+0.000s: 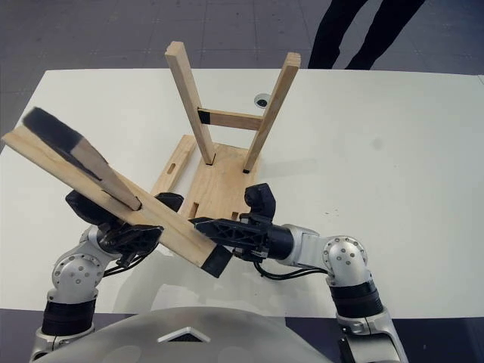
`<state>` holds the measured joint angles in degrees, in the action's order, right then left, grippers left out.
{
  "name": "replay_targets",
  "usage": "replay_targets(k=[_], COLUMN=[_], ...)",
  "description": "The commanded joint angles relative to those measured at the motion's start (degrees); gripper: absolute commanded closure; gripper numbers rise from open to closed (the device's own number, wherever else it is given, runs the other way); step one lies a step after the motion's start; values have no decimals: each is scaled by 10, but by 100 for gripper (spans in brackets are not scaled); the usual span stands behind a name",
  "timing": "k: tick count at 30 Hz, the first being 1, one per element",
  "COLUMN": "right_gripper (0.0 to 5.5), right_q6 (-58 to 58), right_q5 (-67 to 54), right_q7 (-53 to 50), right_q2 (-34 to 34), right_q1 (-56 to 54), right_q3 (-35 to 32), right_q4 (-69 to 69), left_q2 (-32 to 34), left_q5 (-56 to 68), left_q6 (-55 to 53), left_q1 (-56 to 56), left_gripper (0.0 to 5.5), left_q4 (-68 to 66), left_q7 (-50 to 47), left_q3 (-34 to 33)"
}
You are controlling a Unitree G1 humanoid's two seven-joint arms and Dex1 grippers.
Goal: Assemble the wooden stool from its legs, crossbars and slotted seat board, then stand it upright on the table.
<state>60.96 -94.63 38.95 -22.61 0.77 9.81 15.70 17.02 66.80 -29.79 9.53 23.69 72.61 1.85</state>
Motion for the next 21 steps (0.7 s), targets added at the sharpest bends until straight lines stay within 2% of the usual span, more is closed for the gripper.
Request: replay_targets(k=[1,7,15,21], right_gripper=[182,182,182,182], right_q6=[-19,-28,-56,-140], right_q5=[38,43,105,309], right_q7=[-3,0,-33,-69], right_q2=[3,-1,-9,-15], right_q1=[-9,-11,-10,7], right_q3=[-24,-72,-114,-101], right_q4=[-4,-12,-4,-9], left_q2=[7,25,49,70], left_q5=[19,-8,-143,-261], left_q6=[2,21,98,144], left_q1=[-7,-10,-40,-46], left_gripper=[330,330,330,331], left_q4=[36,41,-16,-37], left_q7=[-17,-28,-57,-87], left_q3=[-23,-54,-76,-54])
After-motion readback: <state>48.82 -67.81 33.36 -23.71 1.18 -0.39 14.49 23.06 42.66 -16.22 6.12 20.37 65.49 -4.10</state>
